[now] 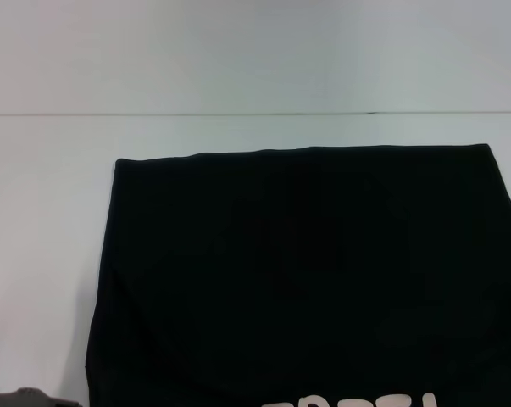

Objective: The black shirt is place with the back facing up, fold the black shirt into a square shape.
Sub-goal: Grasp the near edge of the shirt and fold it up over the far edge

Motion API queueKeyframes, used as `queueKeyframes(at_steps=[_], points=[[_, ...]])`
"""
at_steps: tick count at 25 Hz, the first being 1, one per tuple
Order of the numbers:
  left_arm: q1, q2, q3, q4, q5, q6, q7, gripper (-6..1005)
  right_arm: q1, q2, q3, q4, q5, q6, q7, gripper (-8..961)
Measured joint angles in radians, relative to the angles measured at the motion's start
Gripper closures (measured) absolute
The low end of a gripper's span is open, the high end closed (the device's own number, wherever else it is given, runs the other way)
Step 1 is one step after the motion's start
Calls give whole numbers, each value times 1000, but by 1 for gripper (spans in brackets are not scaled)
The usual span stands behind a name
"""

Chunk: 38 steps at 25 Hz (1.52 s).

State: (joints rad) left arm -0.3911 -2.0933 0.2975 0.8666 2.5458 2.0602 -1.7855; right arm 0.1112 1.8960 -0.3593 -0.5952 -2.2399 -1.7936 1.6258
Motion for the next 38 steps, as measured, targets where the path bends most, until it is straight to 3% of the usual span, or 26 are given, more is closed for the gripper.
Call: queueKeyframes(at_steps=[7, 13, 16, 20, 31, 38], points=[[-41, 13, -50, -4, -18, -16, 2, 996, 52, 4, 118, 0, -13, -11, -35, 932], [-183, 67, -72, -64, -62, -128, -18, 996, 187, -5, 199, 0, -11, 69, -34, 932], [-273, 107, -66, -131, -62, -240, -28, 996, 262, -13, 199, 1, -13, 138, -10, 932], [-353, 133, -60, -194, -62, -402, -47, 996, 350, -17, 183, 7, -28, 267, 57, 932], [-477, 124, 18, -349, -66, -873, -58, 994, 515, -9, 100, 95, -32, 619, 169, 933], [-511, 101, 64, -367, -68, -1048, -57, 991, 607, -10, 36, 163, -32, 826, 179, 933]])
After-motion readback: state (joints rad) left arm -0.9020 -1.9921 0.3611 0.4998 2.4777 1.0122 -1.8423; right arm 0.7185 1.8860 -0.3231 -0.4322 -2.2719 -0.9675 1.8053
